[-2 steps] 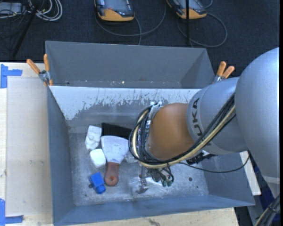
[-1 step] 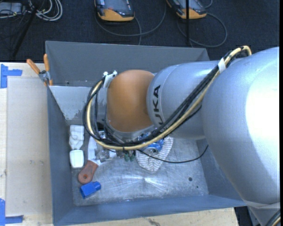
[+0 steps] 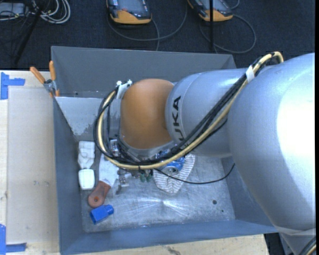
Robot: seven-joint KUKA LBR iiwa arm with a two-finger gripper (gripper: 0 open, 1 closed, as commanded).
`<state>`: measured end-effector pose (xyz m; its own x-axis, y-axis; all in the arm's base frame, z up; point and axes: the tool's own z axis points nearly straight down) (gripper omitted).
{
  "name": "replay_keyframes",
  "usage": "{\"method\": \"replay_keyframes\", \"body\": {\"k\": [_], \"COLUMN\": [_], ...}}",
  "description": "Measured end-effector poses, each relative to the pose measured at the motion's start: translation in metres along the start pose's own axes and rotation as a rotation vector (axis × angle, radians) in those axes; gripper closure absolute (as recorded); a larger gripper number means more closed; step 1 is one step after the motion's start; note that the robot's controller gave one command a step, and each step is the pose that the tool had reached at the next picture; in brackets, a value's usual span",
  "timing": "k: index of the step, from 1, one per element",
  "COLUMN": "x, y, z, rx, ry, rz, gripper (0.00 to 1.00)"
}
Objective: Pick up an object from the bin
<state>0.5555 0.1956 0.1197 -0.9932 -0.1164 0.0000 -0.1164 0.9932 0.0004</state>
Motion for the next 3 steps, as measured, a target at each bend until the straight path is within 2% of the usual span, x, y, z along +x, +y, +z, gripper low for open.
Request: {"method": "replay_keyframes", "body": {"k": [1, 2, 3], "x": [0.0, -0.003, -0.008], "y": [0.0, 0.027, 0.026], "z": [0.0, 0.024, 0.025], "rx": [0.0, 0.003, 0.0], "ry": [0.0, 0.028, -0.005], "rz": [0.0, 0.032, 0.036], "gripper": [0.0, 1.0, 0.0]}}
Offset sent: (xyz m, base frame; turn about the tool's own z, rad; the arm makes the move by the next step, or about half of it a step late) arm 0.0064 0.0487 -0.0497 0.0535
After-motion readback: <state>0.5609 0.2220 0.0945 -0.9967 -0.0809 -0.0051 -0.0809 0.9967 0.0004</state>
